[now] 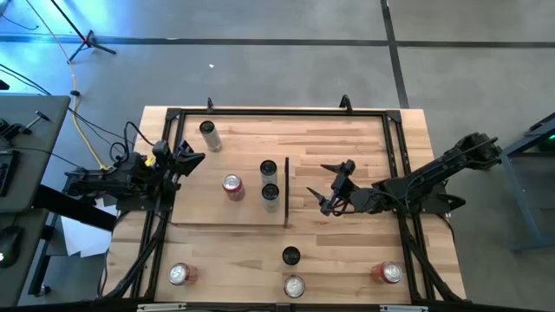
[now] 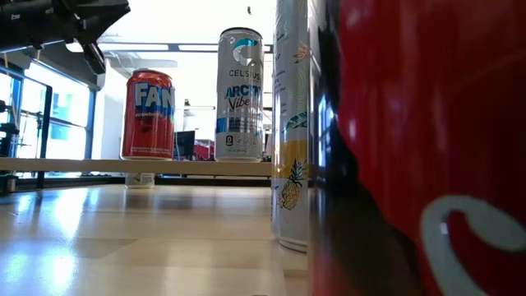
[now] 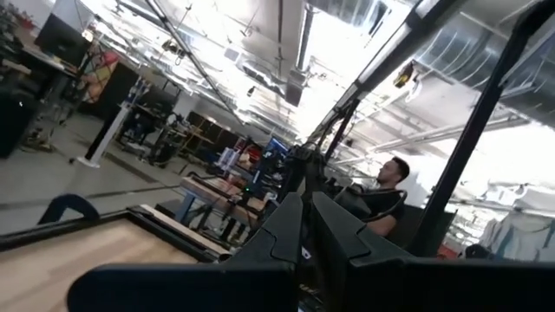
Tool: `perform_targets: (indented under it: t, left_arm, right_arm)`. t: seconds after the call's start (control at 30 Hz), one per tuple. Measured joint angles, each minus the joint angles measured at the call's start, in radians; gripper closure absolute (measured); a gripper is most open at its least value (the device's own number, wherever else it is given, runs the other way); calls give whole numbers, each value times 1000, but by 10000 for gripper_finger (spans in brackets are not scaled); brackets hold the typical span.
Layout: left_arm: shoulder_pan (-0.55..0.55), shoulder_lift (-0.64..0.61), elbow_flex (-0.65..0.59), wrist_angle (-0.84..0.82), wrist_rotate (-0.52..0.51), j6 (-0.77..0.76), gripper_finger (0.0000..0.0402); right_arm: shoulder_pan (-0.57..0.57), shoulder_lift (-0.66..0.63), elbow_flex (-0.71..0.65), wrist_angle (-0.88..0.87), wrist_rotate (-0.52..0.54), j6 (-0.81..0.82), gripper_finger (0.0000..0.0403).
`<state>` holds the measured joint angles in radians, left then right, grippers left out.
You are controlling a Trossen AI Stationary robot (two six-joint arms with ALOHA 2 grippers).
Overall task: Place canned beverage on shelf
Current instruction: Adjust the red soda can on the shelf
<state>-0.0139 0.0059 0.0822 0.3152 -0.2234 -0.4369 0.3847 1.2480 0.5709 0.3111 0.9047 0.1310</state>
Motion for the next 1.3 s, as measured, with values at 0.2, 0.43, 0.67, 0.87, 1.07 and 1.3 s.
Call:
perform_targets:
  t: [0.2, 0.43, 0.67, 0.87, 1.07, 1.3]
  left_arm:
    - [0, 0, 0, -24, -40, -7, 394]
    - [0, 0, 0, -44, -4, -30, 394]
    - [0, 4, 0, -1, 111, -118, 394]
    - [0, 126, 18, -26, 185, -228, 394]
    - [0, 341, 169, -79, 265, -175, 394]
    - [0, 558, 555, -635, 256, -72, 394]
  right_arm:
    - [0, 0, 0, 0, 0, 0, 9]
    - [0, 0, 0, 0, 0, 0, 9]
    - [0, 0, 0, 0, 0, 0, 9]
    - [0, 0, 0, 0, 0, 0, 9]
    - [0, 0, 0, 0, 0, 0, 9]
    - [0, 0, 0, 0, 0, -12, 9]
